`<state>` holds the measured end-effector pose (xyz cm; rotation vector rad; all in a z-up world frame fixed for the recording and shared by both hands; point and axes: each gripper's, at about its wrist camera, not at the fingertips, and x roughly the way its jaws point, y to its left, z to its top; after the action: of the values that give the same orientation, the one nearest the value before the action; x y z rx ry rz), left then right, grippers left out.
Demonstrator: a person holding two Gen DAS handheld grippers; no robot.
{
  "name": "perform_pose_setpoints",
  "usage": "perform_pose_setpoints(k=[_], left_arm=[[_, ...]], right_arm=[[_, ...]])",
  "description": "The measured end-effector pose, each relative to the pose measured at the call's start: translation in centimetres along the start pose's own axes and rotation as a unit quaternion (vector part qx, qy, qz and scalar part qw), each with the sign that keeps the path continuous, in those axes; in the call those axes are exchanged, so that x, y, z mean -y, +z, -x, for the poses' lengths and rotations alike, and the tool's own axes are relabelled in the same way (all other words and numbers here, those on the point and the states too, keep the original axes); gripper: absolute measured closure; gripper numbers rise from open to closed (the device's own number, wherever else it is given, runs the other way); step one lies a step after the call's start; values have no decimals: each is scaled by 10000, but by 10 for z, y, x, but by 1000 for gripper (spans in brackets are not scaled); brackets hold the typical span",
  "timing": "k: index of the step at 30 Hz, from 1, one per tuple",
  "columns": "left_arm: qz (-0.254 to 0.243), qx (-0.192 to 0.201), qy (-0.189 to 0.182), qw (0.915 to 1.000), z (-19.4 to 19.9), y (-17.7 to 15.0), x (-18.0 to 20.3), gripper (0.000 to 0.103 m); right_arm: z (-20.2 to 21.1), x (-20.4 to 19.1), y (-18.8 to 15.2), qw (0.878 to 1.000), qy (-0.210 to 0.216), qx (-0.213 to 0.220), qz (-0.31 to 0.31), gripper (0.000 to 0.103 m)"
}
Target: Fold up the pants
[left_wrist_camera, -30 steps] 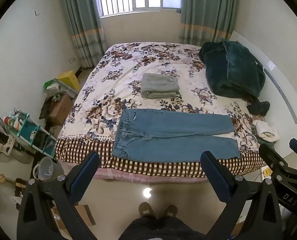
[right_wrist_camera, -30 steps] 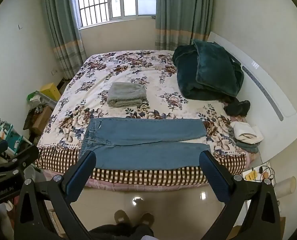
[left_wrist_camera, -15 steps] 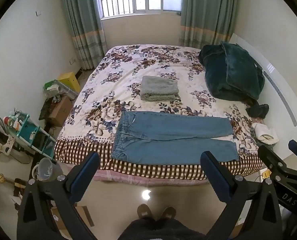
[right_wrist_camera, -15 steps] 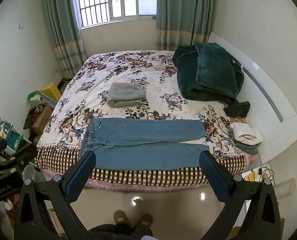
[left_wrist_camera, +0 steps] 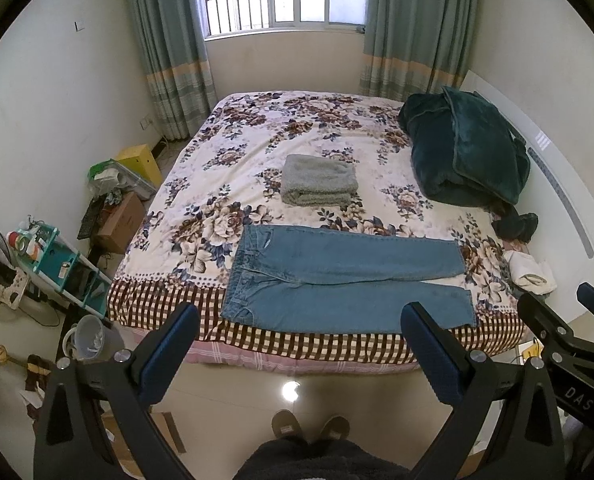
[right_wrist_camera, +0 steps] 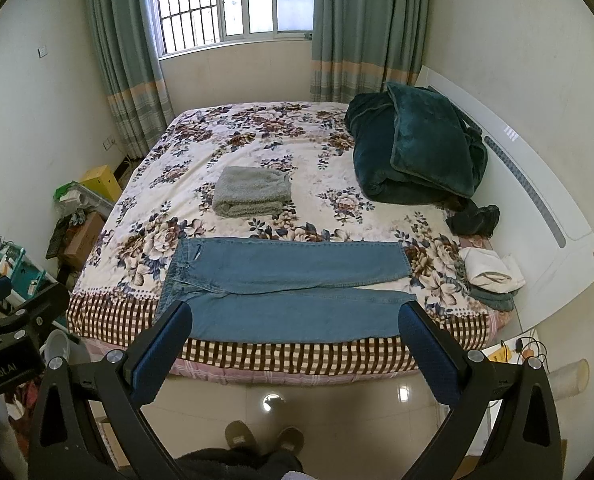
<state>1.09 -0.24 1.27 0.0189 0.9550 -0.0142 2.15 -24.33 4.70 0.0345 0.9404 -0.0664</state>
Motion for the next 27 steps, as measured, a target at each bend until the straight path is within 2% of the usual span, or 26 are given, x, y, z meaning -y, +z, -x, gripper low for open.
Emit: perform_pose_setpoints(k=[27], left_arm=[[48, 103, 3, 9999, 9, 8, 7, 0]], right_arm=[[3, 3, 9, 10000, 6, 3, -6, 0]])
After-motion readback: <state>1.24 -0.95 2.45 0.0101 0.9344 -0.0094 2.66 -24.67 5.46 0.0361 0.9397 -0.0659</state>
